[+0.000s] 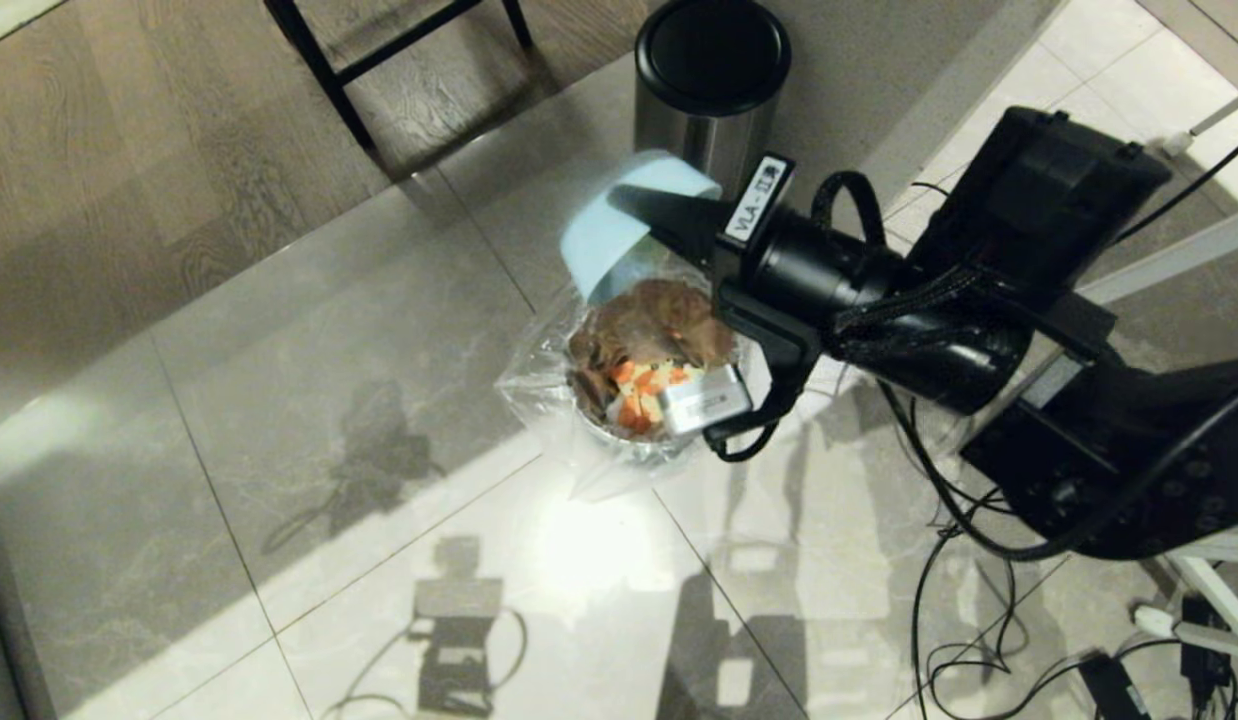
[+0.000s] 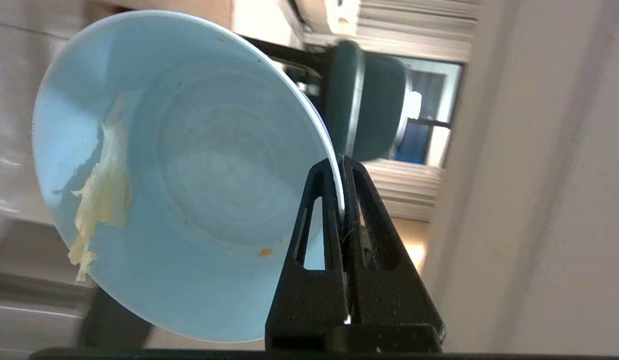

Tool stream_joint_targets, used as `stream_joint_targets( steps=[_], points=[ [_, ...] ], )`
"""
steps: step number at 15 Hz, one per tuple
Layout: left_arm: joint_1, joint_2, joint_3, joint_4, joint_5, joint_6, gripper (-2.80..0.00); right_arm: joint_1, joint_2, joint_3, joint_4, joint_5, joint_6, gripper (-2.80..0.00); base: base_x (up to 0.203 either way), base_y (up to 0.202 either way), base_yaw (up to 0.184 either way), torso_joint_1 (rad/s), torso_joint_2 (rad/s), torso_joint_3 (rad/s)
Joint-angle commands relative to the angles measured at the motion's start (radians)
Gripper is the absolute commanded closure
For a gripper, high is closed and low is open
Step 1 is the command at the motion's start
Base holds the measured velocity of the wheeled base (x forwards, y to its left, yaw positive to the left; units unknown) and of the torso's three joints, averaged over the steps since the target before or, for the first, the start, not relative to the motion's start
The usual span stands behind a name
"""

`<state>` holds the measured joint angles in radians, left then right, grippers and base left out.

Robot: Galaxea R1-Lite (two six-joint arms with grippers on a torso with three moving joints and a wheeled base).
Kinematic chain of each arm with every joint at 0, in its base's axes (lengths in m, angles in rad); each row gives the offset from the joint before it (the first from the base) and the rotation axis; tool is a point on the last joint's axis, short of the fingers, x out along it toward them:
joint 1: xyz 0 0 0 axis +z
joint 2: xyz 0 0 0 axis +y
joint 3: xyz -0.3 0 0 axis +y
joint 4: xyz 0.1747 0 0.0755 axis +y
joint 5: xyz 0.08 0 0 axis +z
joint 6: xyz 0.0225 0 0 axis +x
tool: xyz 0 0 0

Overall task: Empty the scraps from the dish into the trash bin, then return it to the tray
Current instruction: Pour the leftover food from the bowl into the trash can

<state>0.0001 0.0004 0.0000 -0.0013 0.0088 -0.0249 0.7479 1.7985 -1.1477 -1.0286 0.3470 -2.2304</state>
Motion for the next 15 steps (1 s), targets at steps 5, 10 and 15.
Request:
stream_joint_targets(
  steps=[5, 10, 15],
  points=[
    [0.0, 0.001, 0.0, 0.0, 0.0, 0.0, 0.0, -0.001, -0.06, -0.024, 0.008, 0.04, -0.009, 0.0, 0.0, 0.0, 0.0, 0.0, 0.0, 0.0],
    [0.0, 0.001, 0.0, 0.0, 0.0, -0.001, 0.0, -0.014, -0.084, 0.004, -0.022, 0.04, -0.012, 0.0, 0.0, 0.0, 0.0, 0.0, 0.0, 0.0],
    [0.0, 0.001, 0.0, 0.0, 0.002, -0.001, 0.0, -0.011, -0.079, -0.049, -0.033, 0.087, 0.065, 0.0, 0.0, 0.0, 0.0, 0.0, 0.0, 0.0]
  ],
)
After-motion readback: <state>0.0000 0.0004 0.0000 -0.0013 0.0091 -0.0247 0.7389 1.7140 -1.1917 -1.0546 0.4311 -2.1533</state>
